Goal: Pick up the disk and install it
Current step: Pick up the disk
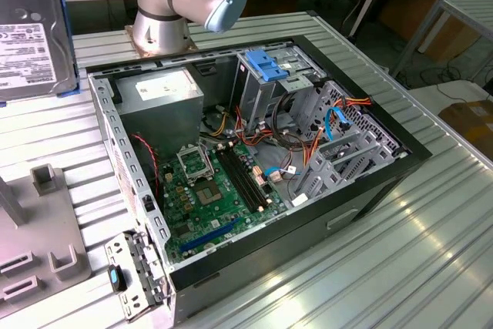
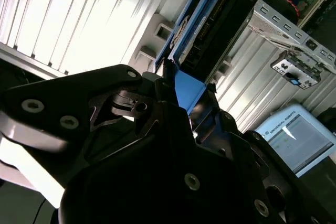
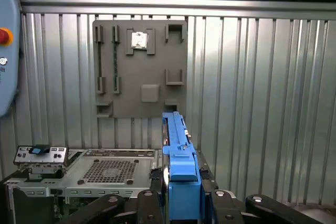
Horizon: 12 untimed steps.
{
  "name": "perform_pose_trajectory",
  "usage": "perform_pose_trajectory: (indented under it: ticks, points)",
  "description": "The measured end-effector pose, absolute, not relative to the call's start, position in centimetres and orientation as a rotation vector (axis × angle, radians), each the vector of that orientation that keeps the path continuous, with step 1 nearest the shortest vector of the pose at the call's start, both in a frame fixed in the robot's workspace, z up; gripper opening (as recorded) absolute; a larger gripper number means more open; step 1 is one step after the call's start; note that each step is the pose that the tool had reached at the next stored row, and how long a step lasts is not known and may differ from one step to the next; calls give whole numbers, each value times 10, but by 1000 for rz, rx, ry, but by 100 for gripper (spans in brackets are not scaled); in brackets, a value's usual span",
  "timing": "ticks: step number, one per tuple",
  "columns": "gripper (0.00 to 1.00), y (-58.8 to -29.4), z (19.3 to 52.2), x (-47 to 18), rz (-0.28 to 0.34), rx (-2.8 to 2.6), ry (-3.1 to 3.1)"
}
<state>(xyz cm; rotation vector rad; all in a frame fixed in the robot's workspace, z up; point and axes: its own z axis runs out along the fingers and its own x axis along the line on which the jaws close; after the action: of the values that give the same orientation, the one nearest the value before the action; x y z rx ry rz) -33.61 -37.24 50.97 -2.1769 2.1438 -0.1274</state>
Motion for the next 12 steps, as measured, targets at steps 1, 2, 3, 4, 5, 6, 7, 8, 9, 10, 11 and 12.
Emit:
perform_pose_trajectory:
  ticks: [1,2,3,4,5,6,7,8,9,10,11,12]
  points:
    - [36,-372,510,-330,-128,-2177,2144]
    - [36,-372,510,-325,-128,-2177,2144]
    - [36,-372,510,-318,-127,-2177,2144]
    - [36,-372,510,-310,-127,-2177,2144]
    - [36,-372,510,-306,-128,-2177,2144]
    - [36,-372,510,-302,-128,-2177,2144]
    - [36,-372,510,-291,-128,-2177,2144]
    - [36,-372,510,-286,-128,-2177,2144]
    - [36,-372,510,-282,-127,-2177,2144]
    - [36,-372,510,-272,-127,-2177,2144]
    - [36,-372,510,-261,-127,-2177,2144]
    - [36,-372,510,-255,-127,-2177,2144]
